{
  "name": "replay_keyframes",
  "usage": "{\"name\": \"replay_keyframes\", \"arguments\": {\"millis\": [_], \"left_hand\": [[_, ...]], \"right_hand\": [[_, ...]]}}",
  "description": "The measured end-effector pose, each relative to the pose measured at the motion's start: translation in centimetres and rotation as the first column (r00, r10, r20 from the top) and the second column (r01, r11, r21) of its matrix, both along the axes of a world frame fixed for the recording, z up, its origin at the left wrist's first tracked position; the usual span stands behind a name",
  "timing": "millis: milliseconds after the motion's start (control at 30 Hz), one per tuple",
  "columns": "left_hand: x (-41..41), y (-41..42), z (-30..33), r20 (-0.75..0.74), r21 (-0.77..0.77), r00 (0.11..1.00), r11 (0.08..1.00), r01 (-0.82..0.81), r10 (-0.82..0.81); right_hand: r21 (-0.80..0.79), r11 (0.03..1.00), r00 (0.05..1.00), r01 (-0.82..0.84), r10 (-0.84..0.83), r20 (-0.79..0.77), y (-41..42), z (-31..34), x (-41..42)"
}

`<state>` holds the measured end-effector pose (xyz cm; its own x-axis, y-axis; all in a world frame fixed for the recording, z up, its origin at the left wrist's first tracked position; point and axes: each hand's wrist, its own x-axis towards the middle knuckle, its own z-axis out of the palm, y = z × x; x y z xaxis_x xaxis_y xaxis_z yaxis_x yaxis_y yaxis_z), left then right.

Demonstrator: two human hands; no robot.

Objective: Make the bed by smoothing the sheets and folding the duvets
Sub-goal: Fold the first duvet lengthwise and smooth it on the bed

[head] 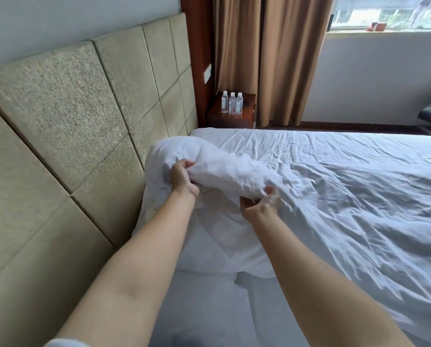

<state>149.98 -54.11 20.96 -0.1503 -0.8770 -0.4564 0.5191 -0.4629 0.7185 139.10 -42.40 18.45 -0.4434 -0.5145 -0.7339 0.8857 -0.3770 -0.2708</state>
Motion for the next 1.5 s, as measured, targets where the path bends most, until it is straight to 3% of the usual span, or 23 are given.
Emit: {"name": "replay_keyframes", "arguments": {"millis": [67, 200, 400, 500, 600, 733, 833, 967, 1067, 1200, 1333, 1500], "left_hand": [[1.6, 0.2, -2.4, -0.006, 0.052, 1.000, 0.999, -0.008, 0.008], [5.7, 1.1, -6.2, 0.160, 0.171, 0.985, 0.981, -0.087, 0.060], [9.2, 0.2, -9.1, 0.178, 0.239, 0.984, 0.970, -0.034, -0.010], [8.2, -0.4, -7.5, 0.072, 0.226, 0.995, 0.973, 0.047, -0.065], [6.9, -0.7, -4.3, -0.123, 0.075, 0.986, 0.990, 0.122, -0.112], [6.1, 0.6, -3.0, -0.194, -0.023, 0.968, 0.987, 0.157, -0.159], [8.8, 3.4, -8.6, -0.119, 0.108, 0.986, 0.986, 0.127, -0.114], [13.6, 6.5, -16.3, 0.070, 0.339, 0.994, 0.939, 0.050, -0.078], [15.3, 5.9, -17.6, 0.117, 0.380, 0.992, 0.925, 0.002, -0.050], [16.9, 4.5, -16.3, 0.090, 0.332, 0.995, 0.941, -0.073, 0.045], [16.5, 2.7, -13.1, 0.062, 0.266, 0.996, 0.963, 0.048, -0.067], [15.6, -0.1, -10.3, 0.047, 0.173, 0.999, 0.985, -0.007, -0.001]], "right_hand": [[0.011, 0.999, 0.995, -0.053, 0.052, 0.088, 0.3, -2.0, 0.7], [0.145, 0.963, 0.964, -0.229, 0.204, 0.169, 0.9, -5.5, 2.6], [0.177, 0.937, 0.952, -0.300, 0.282, 0.117, -0.9, -7.0, 4.2], [0.121, 0.951, 0.959, -0.284, 0.278, 0.064, -1.8, -6.0, 3.8], [-0.018, 0.981, 0.981, -0.192, 0.192, -0.002, -2.1, -3.6, 2.1], [-0.168, 0.981, 0.995, -0.094, 0.097, 0.007, -0.2, -2.3, 1.2], [-0.062, 0.984, 0.984, -0.168, 0.171, 0.052, 1.4, -5.8, 3.0], [0.306, 0.886, 0.931, -0.348, 0.288, 0.226, 4.2, -13.0, 7.6], [0.427, 0.831, 0.933, -0.357, 0.333, 0.133, 4.5, -16.1, 9.1], [0.309, 0.916, 0.966, -0.256, 0.237, 0.100, 1.6, -15.0, 9.2], [0.178, 0.939, 0.955, -0.295, 0.289, 0.060, -0.8, -12.3, 7.4], [-0.122, 0.956, 0.963, -0.269, 0.268, -0.019, -0.1, -8.6, 5.2]]}}
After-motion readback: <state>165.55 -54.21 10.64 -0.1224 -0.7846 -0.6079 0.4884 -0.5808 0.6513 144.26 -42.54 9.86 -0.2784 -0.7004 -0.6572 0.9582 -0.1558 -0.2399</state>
